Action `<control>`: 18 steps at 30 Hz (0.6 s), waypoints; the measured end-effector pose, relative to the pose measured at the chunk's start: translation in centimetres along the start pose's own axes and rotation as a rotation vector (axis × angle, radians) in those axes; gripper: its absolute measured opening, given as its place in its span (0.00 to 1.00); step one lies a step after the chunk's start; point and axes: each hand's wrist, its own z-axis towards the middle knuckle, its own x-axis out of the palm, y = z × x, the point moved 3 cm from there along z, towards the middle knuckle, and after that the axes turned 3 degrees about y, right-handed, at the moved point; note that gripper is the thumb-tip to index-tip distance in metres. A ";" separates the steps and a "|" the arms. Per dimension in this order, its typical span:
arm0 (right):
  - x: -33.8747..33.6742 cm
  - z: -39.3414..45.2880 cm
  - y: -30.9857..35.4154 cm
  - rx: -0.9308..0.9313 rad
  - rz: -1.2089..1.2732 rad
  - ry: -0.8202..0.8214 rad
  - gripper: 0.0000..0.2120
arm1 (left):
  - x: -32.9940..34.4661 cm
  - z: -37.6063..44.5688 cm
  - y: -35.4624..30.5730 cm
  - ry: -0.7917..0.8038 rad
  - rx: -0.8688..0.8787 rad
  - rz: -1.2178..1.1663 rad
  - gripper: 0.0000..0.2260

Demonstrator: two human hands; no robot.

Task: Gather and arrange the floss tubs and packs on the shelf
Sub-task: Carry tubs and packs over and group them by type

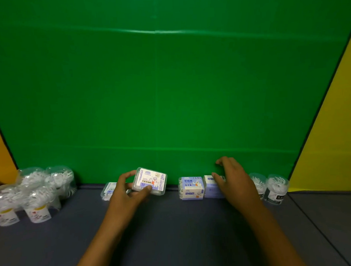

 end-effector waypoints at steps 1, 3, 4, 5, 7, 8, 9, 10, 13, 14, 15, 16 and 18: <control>-0.1 -0.1 0.6 -0.021 -0.033 0.015 0.17 | -0.2 0.2 0.2 0.019 0.011 0.030 0.25; 0.0 -0.3 1.6 -0.062 -0.108 0.047 0.19 | -0.4 0.6 0.3 0.060 0.048 0.124 0.26; 0.2 -0.3 2.0 -0.080 -0.132 0.061 0.21 | -0.4 0.8 0.2 0.072 0.073 0.179 0.26; 0.4 -0.3 2.5 -0.094 -0.141 0.070 0.22 | -0.4 0.9 0.1 0.077 0.096 0.238 0.25; 0.9 -0.3 3.3 -0.112 -0.126 0.082 0.22 | -0.3 1.2 -0.5 0.087 0.131 0.368 0.25; 1.2 -0.2 3.7 -0.121 -0.115 0.088 0.22 | -0.4 1.4 -0.5 0.097 0.142 0.440 0.26; 1.5 -0.2 4.1 -0.133 -0.107 0.089 0.22 | -0.5 1.7 -0.6 0.108 0.154 0.506 0.26; 1.7 -0.2 4.4 -0.143 -0.098 0.089 0.22 | -0.8 2.1 -0.4 0.111 0.166 0.566 0.27; 2.3 -0.1 5.3 -0.149 -0.066 0.104 0.21 | -1.2 2.9 0.4 0.091 0.218 0.768 0.29; 2.4 -0.1 5.6 -0.149 -0.054 0.112 0.21 | -1.4 3.0 0.7 0.069 0.232 0.845 0.31; 2.6 -0.1 6.0 -0.146 -0.047 0.118 0.21 | -1.6 3.0 0.8 0.041 0.242 0.911 0.32; 2.7 -0.1 6.3 -0.144 -0.043 0.120 0.21 | -1.9 3.0 1.0 0.014 0.254 0.964 0.33; 3.0 -0.1 6.9 -0.145 -0.034 0.122 0.20 | -2.5 3.2 1.4 -0.026 0.294 1.059 0.34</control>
